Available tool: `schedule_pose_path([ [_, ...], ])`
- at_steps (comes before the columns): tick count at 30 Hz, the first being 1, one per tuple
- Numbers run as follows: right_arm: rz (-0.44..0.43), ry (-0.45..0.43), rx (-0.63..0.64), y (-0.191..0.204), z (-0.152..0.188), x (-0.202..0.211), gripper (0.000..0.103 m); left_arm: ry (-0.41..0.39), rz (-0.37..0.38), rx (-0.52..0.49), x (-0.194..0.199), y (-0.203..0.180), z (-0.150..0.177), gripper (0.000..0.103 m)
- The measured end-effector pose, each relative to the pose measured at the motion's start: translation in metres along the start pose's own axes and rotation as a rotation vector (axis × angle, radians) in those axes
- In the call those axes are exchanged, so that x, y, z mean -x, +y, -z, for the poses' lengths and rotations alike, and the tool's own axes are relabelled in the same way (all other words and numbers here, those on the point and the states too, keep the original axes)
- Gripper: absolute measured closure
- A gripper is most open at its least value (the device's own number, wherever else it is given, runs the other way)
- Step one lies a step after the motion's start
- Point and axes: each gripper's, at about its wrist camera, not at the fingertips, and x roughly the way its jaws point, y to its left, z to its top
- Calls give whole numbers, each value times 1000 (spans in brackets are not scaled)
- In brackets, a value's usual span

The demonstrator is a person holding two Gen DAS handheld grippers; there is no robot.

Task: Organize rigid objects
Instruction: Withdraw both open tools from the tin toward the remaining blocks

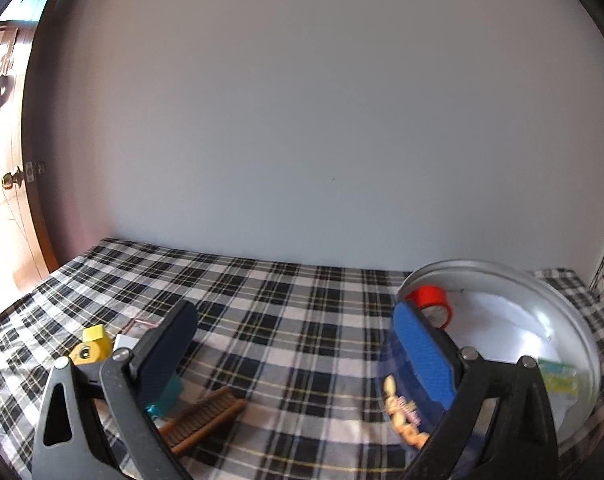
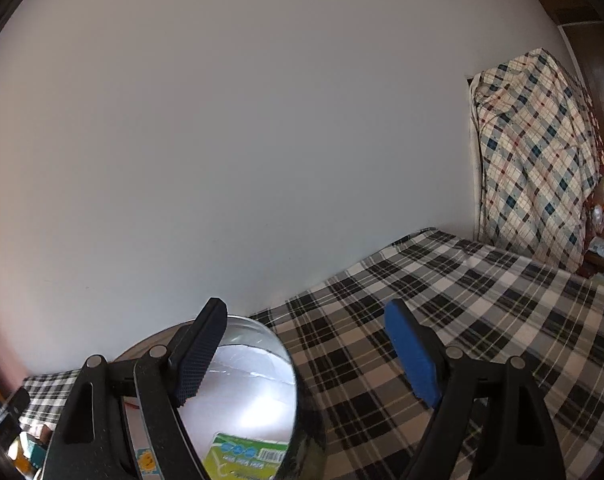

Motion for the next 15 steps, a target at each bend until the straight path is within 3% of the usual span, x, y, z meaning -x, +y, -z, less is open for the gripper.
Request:
schedule_pose_path([
  [10, 55, -108, 43, 21, 13, 27, 20, 7, -13, -25, 1, 15, 12, 3],
  [15, 58, -117, 151, 41, 25, 38, 20, 29, -20, -48, -3, 20, 15, 3],
])
